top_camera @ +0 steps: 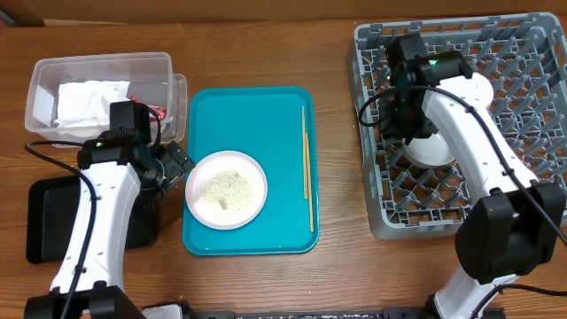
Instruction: Sort waste into correct bins and load items into the dishwasher
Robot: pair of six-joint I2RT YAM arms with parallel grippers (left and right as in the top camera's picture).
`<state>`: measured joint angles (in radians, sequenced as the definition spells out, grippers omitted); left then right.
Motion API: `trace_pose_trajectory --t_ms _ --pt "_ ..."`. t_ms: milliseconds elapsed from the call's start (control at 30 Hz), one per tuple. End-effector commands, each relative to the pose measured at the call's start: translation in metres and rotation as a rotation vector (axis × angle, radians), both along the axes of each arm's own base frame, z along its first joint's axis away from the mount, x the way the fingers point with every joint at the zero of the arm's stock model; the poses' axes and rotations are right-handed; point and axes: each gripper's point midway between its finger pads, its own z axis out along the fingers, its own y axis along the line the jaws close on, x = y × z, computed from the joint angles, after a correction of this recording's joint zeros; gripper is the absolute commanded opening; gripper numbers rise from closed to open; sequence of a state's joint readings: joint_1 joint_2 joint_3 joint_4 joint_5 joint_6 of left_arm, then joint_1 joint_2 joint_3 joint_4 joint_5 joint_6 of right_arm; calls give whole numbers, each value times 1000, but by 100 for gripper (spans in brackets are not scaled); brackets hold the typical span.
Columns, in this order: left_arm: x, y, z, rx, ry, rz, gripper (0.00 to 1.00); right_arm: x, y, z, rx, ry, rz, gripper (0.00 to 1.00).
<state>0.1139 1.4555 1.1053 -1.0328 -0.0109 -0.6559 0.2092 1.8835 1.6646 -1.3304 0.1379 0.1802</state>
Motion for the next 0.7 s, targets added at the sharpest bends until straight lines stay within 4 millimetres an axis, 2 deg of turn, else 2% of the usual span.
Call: trace_pose_trajectory --t_ms 0,133,200,333,433,667 --pt "-1 1 1 -4 -1 17 100 -7 -4 -10 -16 28 -28 38" --pt "-1 1 1 -4 -1 17 100 -8 -4 -9 -16 28 -32 28" --pt "-1 1 1 -4 -1 17 100 -7 -4 -8 -12 21 -60 18" --pt "-1 1 1 -3 -1 17 100 -5 0 2 14 15 -84 9" --pt "-1 1 1 -4 -1 17 100 -4 2 19 27 3 -113 4" --pt "-1 1 1 -4 -1 17 100 -10 -9 75 60 -18 -175 4"
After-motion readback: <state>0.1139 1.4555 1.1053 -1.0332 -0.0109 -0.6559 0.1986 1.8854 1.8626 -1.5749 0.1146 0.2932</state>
